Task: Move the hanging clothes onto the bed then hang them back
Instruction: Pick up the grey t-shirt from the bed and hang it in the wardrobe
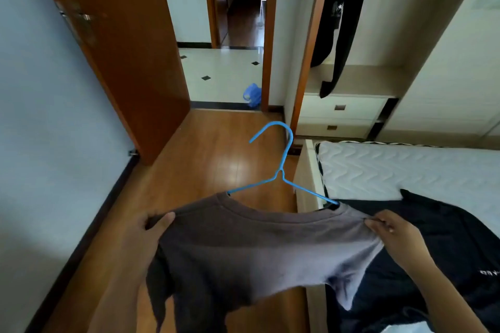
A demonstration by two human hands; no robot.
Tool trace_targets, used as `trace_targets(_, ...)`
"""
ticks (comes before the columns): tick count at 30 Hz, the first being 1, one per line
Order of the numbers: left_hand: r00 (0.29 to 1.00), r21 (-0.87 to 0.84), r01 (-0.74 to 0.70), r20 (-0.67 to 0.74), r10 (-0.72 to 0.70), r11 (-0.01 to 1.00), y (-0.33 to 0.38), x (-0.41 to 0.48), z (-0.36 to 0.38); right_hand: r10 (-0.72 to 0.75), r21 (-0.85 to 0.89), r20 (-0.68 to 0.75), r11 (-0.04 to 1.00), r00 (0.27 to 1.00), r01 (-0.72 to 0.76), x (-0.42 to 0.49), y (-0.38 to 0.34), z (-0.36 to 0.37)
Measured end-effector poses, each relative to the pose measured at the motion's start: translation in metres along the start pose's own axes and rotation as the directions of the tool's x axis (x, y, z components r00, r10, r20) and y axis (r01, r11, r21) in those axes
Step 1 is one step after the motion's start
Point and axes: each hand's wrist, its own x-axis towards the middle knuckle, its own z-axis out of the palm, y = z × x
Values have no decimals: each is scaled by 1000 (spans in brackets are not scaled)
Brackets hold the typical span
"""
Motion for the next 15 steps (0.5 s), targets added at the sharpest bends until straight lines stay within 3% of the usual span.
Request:
trace_targets(9,991,-240,126,67,-113,962,49,156,46,14,-20,-17,1000,1000,-14,173,-63,48)
trace_targets(15,989,-226,115,114,-91,967,81,313,63,38,-31,-71,999,997,-40,291,-134,85)
